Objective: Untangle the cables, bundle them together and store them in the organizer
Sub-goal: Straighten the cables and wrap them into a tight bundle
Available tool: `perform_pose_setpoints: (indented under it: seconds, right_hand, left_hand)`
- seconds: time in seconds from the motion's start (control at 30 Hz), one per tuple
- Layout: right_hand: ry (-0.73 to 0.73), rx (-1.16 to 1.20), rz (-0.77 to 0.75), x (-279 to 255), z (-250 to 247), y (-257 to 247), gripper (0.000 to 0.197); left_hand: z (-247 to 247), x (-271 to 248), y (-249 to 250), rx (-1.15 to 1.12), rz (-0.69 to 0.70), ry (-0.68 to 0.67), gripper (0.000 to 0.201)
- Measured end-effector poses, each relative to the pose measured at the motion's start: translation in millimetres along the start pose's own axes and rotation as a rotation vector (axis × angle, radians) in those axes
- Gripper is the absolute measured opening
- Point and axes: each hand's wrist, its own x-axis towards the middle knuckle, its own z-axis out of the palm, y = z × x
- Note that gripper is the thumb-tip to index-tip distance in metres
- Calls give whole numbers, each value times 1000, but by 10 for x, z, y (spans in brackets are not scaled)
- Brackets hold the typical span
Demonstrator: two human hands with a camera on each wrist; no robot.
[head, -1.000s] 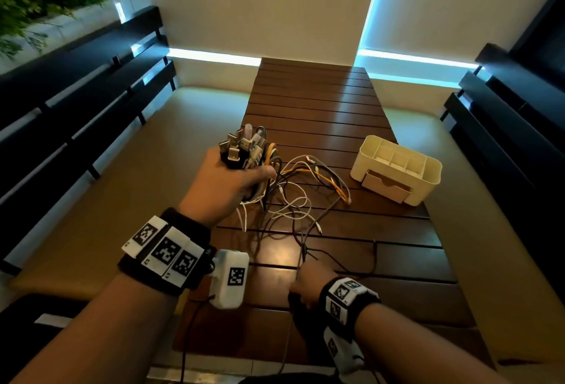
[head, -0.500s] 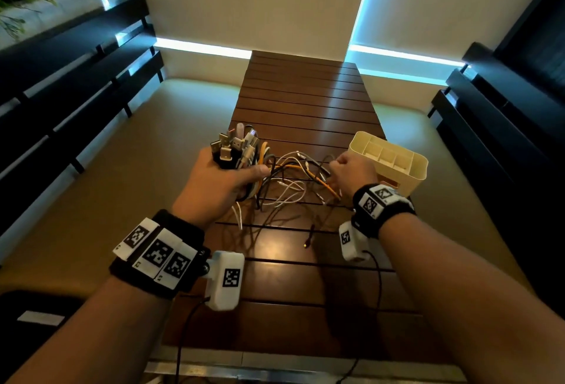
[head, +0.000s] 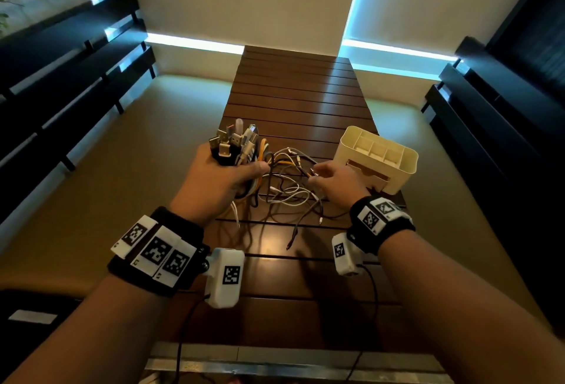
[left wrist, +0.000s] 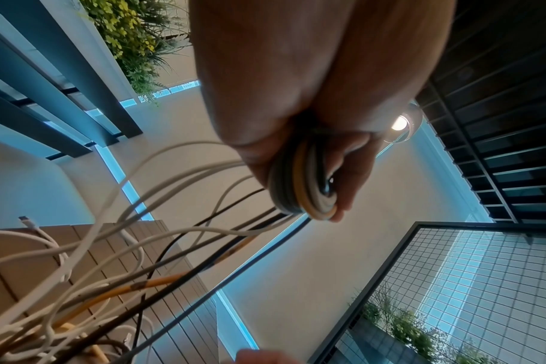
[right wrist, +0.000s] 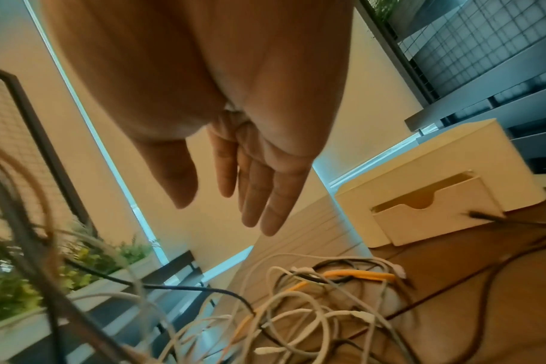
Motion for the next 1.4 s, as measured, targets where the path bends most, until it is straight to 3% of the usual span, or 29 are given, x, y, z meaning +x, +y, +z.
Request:
perform_pose_setpoints:
  seconds: [0.1, 0.2, 0.27, 0.37, 0.43, 0.5, 0.63, 0.7, 0.77, 0.83, 0.93, 1.1, 1.17, 1.23, 1.3, 1.4]
  right_hand:
    - [-118, 206, -184, -213, -13, -199, 64]
    - [-282, 274, -410, -368, 28, -479, 90]
    - [-356, 297, -477, -423, 95, -604, 95]
    - [-357, 331, -415, -480, 113, -642, 66]
    - [-289, 236, -396, -507, 73, -636, 36]
    - [-194, 200, -384, -515, 47, -600, 20]
    - [-64, 213, -339, -530, 62, -470, 11]
    - [-128, 136, -302, -563, 68, -424, 10]
    - [-216, 71, -242, -598, 24, -433, 23]
    - [-234, 62, -210, -630, -90, -481, 53]
    - [-218, 90, -288, -681, -264, -607, 86]
    - [-354, 144, -461, -836, -134, -800, 103]
    - [-360, 255, -431, -849, -34, -766, 91]
    - [-328, 208, -377, -833, 20, -729, 51]
    - [-316, 95, -317, -779, 68, -630, 22]
    - [-418, 18, -253, -749, 71, -530, 22]
  left_hand:
    - [57, -44, 53, 2, -5, 2, 18]
    - [153, -114, 111, 1, -37, -34, 23]
    - [223, -169, 137, -20, -46, -72, 25]
    - [224, -217, 139, -12, -64, -95, 21]
    - [198, -237, 144, 37, -78, -159, 18]
    - [179, -238, 137, 106, -61, -192, 10]
    - [177, -194, 135, 100, -20, 76, 7]
    - [176, -166, 140, 79, -6, 177, 26]
    - [196, -168, 148, 81, 19, 186, 36]
    - [220, -162, 146, 75, 21, 168, 38]
    - [253, -146, 149, 120, -24, 145, 33]
    - [368, -151, 164, 21, -23, -58, 32]
    - [401, -156, 173, 4, -22, -81, 43]
    - [378, -127, 164, -28, -48, -26, 50]
    - [344, -130, 186, -57, -6, 1, 36]
    - [326, -154, 171, -128, 11, 28, 39]
